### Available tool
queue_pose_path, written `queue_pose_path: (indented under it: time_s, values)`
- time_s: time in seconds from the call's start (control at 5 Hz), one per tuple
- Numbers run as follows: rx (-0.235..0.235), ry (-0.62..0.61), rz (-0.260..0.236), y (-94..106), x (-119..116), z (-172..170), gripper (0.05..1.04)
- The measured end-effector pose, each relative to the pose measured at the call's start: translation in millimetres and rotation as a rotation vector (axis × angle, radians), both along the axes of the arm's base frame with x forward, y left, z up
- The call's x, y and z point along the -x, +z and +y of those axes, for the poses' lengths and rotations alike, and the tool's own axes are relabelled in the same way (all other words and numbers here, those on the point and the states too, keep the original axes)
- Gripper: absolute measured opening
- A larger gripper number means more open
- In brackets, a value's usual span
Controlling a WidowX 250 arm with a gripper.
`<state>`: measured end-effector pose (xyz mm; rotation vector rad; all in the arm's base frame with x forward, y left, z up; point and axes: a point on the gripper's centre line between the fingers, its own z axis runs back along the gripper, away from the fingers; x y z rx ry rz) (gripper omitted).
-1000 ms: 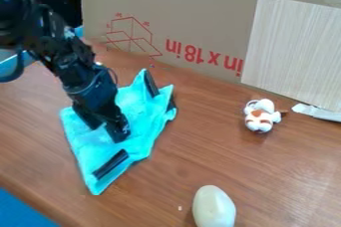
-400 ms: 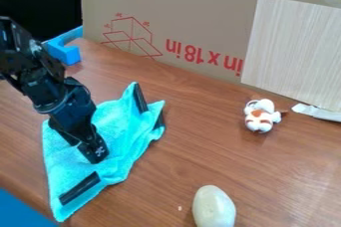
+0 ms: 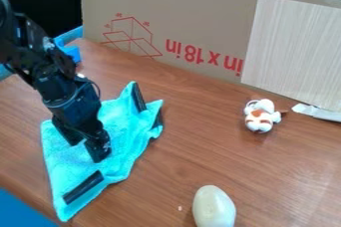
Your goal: Move the cloth up and down
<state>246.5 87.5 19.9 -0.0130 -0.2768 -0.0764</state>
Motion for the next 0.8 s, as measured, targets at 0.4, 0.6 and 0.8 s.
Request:
queue_pose_path:
  time_s: [0.4,0.6,0.8]
  values:
    - [0.045,0.138,0.022,3.1,-48.0,0.3,0.999]
    - [0.059,0.178,0.028,4.6,-67.6,4.0,0.999]
    - [0.069,0.212,0.039,4.9,-84.5,4.1,0.999]
